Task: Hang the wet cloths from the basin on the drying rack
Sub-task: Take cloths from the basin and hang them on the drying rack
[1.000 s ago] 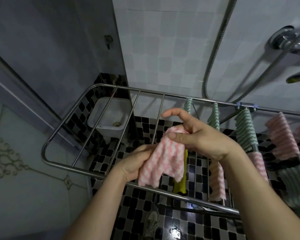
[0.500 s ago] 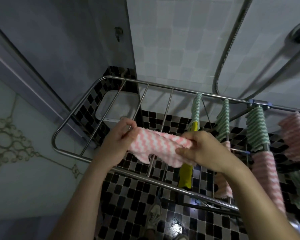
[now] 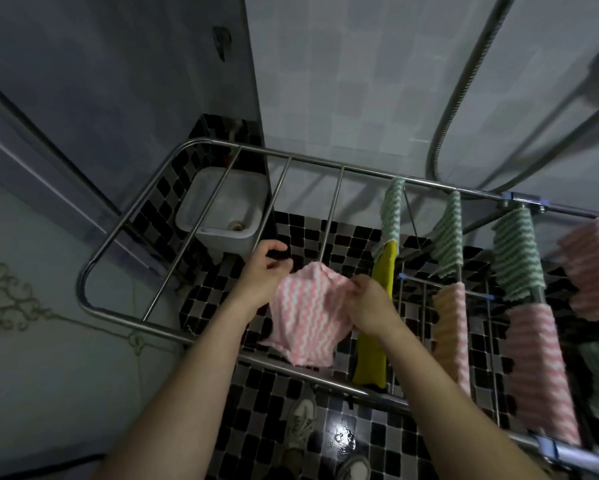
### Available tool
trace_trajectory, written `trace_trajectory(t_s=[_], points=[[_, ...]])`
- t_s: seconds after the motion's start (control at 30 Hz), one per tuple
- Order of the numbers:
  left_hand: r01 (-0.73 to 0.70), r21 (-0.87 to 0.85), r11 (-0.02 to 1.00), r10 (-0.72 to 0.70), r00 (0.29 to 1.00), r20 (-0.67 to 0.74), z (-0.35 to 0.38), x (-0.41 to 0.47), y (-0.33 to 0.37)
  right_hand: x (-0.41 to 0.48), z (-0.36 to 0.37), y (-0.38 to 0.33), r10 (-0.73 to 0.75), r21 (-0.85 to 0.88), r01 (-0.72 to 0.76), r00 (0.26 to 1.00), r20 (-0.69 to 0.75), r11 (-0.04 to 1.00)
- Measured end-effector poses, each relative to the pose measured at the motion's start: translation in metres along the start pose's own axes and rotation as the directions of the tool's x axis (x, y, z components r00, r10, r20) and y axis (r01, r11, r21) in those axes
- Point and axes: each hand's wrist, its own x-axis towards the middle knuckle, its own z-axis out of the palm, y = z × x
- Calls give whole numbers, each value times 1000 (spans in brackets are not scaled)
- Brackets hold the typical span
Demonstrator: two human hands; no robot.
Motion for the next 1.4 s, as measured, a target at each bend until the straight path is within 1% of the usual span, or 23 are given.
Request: trace_trajectory(t_s=[0.07,0.13,0.23,0.3,0.37,0.4,0.47,0.57,0.63,0.73,0.87,0.93,1.0,1.03,1.1,1.13,1.2,1.27,1.33,1.4], points=[[9,18,1000,-11,995,95,-2,7,-4,6,5,-4,15,-189,-15,1000,2,982],[-8,60,998,1,992,124,-3,8,-8,7,11,-8,-13,-366,11,1000,-2,931],[9,110,994,-20,996,91,1,7,-15,9,22,-7,-71,-439,47,997,-39,897],[-16,185,983,6,998,59,2,2,-18,12,26,-6,-112,-395,70,990,-86,916],[-64,285,956,57,998,32,3,-6,-19,18,26,-8,-121,-276,85,986,-118,957],[-78,308,948,66,997,50,4,-12,-18,23,27,-10,-113,-214,87,987,-112,973],[-82,320,944,31,986,163,9,-24,-15,32,29,-11,-89,-91,81,992,-86,993],[-66,335,940,-58,936,348,14,-40,-16,40,31,-15,-44,105,55,993,-106,993],[-67,342,937,-84,909,408,16,-46,-19,43,31,-18,-36,145,56,990,-134,988],[-42,303,952,-109,879,464,14,-51,-22,44,31,-23,-28,211,64,985,-168,975],[-135,403,905,-99,855,509,8,-50,-24,48,36,-25,-9,166,52,968,-250,985],[-153,431,889,-94,860,501,8,-49,-24,49,37,-26,-10,115,45,958,-288,992],[-147,441,885,-103,862,496,8,-48,-26,47,37,-28,-15,101,51,945,-327,994],[-138,438,888,-111,861,496,8,-48,-28,44,38,-30,-27,92,62,939,-344,994],[-139,451,882,-123,855,504,7,-47,-29,38,36,-32,-116,2,126,919,-378,992],[-141,466,873,-136,848,512,6,-47,-29,36,34,-32,-176,-63,165,910,-376,984],[-143,486,862,-162,831,532,3,-47,-28,34,30,-32,-252,-154,214,922,-295,965],[-166,512,843,-176,814,554,2,-47,-27,34,28,-32,-246,-194,211,953,-178,958],[-177,540,823,-199,800,566,2,-45,-26,34,28,-31,-203,-150,182,969,-143,972],[-170,538,826,-215,787,578,2,-42,-24,33,31,-32,-167,-92,153,972,-164,984]])
